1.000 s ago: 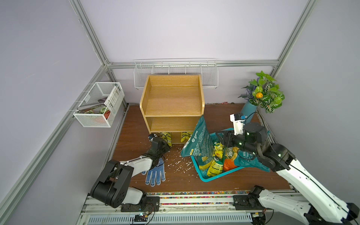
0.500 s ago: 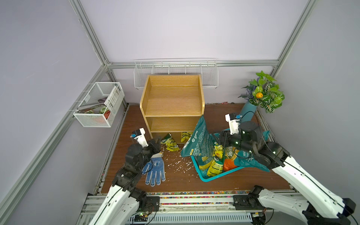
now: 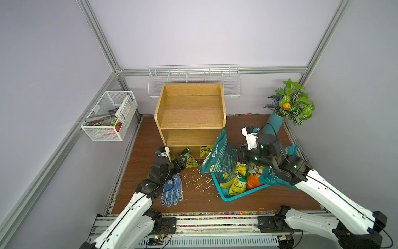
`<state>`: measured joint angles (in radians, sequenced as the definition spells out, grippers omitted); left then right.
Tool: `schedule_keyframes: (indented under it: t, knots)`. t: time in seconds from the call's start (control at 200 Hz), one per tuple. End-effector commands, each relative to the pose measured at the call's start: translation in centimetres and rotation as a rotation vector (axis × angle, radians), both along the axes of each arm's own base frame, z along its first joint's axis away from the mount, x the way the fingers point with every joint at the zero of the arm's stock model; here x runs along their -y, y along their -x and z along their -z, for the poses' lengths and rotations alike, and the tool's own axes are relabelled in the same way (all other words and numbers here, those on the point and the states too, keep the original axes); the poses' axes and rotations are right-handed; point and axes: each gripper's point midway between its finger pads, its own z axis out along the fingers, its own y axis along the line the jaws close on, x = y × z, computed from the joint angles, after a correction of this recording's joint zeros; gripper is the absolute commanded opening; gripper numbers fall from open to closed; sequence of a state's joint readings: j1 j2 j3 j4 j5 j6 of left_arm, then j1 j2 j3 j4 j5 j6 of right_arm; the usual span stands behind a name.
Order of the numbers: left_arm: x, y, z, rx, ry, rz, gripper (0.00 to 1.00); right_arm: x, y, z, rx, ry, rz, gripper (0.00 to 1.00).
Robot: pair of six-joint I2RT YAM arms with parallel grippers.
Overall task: Take down the fertilizer bag from the shelf
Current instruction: Pick up the fertilizer bag from the shelf.
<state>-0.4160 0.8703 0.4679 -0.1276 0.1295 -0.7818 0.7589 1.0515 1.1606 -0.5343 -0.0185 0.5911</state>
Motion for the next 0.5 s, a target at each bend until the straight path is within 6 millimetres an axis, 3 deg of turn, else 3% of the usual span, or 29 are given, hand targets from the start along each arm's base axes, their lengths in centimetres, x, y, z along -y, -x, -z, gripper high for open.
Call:
schedule_keyframes:
  t: [0.0,0.385,0.495]
  knots:
    - [1.5,-2.0,-0.5,0.035,-0.003,0.048,0.76,0.1,-0.2,-0.7,0.021,-0.009,0.012,0.55]
    - [4.7,-5.6,6.9,-0.192,-0.07,0.15,0.8,1.0,0.0,-0.5,0.038,0.005,0.04,0.55]
    - [5.1,-6.1,8.1,-0.248,-0.089,0.161,0.78,1.5,0.0,-0.5,0.046,0.01,0.054,0.55]
